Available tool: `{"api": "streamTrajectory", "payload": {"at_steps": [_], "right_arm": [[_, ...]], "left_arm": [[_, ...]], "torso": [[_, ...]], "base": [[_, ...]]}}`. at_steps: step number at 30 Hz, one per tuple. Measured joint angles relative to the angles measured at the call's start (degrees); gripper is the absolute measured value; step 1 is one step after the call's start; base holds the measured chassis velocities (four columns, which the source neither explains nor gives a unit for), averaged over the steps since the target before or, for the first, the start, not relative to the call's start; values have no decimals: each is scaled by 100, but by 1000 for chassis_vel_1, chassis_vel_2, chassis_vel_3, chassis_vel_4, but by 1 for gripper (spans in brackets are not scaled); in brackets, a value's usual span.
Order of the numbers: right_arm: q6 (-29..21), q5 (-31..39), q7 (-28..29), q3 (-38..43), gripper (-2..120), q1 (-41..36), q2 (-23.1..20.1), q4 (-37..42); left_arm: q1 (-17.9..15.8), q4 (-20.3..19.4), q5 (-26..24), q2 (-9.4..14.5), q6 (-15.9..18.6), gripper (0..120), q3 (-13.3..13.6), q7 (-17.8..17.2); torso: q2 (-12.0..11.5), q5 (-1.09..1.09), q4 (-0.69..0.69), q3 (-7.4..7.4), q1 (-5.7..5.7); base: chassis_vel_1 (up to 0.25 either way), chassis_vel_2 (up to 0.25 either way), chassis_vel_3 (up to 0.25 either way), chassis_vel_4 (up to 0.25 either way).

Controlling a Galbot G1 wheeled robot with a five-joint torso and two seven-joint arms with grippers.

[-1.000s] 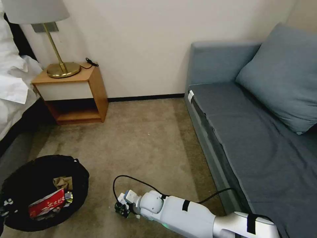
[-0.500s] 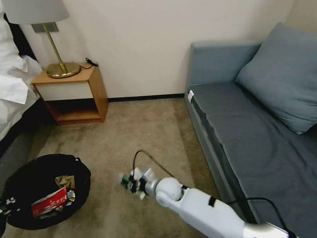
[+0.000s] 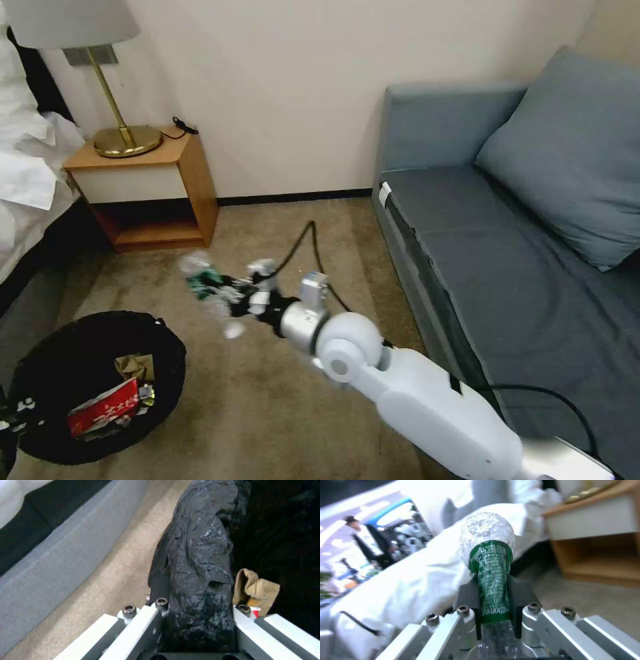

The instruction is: Pick up the trash bin, then pick up the garbage on the floor and place it into the trash bin.

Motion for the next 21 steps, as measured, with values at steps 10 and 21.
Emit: {"api": "streamTrajectory", "payload": {"at_steps": [10,21], "right_arm": [[525,-52,51,-689,16,333,1017,-749],[676,-513,185,-1006,16,353,1641,-1774]], "left_arm": [[-31,-59,74,-93,0,2,129,-5],[-29,-176,52,-98,-1,2,115,-7]], "torso": [[0,-1,0,0,0],[0,-1,-1,0,0]], "base": [[0,0,0,0],[0,0,0,0]]}}
